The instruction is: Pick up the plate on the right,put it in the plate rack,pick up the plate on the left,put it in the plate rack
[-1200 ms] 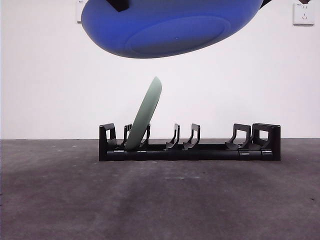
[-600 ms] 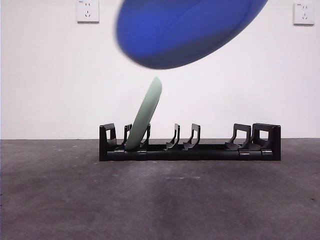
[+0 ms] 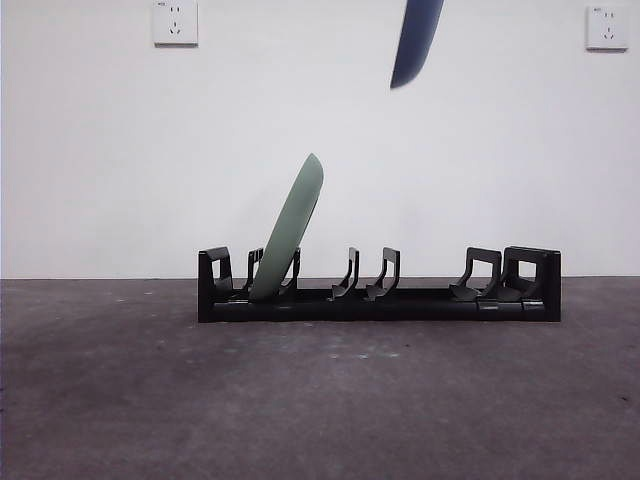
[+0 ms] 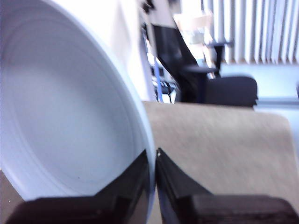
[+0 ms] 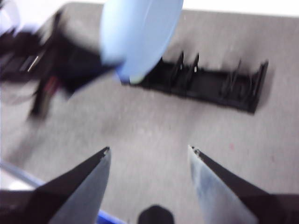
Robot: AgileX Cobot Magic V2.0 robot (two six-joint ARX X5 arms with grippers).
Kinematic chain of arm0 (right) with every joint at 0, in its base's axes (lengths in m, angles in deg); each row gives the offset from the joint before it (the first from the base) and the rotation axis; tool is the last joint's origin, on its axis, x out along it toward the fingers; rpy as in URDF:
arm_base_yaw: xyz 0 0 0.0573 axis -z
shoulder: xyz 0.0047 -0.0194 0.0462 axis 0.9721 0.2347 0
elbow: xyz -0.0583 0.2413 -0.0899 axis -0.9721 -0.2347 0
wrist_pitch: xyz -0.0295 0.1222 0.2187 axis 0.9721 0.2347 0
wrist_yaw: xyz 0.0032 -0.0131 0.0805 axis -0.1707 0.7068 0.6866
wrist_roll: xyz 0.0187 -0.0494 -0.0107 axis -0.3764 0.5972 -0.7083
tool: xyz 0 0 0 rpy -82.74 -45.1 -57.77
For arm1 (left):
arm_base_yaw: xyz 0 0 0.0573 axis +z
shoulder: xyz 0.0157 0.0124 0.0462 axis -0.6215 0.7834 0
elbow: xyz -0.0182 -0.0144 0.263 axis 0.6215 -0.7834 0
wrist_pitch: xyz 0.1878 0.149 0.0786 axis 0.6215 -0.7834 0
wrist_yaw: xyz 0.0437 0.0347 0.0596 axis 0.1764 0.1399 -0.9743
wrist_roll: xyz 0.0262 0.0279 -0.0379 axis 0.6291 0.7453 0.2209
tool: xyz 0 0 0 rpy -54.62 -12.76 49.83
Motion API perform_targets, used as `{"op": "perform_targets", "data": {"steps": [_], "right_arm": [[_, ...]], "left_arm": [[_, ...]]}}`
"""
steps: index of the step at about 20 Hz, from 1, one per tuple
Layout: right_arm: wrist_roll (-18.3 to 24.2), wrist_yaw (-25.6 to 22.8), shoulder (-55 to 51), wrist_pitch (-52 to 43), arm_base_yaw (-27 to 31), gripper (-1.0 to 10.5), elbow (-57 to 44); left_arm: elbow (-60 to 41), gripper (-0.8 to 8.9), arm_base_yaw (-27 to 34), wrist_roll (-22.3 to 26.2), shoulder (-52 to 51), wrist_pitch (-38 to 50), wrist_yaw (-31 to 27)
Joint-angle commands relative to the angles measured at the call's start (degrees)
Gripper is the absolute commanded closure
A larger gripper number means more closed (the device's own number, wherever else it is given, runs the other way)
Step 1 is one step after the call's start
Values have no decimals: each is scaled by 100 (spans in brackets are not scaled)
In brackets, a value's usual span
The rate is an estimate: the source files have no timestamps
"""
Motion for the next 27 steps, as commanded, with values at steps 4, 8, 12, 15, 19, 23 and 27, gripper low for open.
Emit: {"op": "perform_targets", "data": {"steps": [4,8,12,15,19,23,27], "right_arm": [[-107,17,-267,175,-15,663,-4],[-103,20,-262,175,-15,663,-4],[-105,20,-262,175,-15,663,-4],[-107,22,-262,175,-17,663,-7],[-111,24,-262,175,-15,663,-7],[-107,24,-260,175,-17,664,-7],[-107,26,-260,175,-17,664,-7]], "left_arm": [[-20,821,286,-881,1062,1263,-304],[-20,821,492,-968,1648,1725,-352],[35,822,761,-1049,2072,1862,-313],[131,822,927,-1069,2326,1967,-136],[271,822,1043,-1071,2538,1956,-101],[278,822,1084,-1023,2625,1950,-70],[278,822,1110,-1019,2833,1934,44]]}}
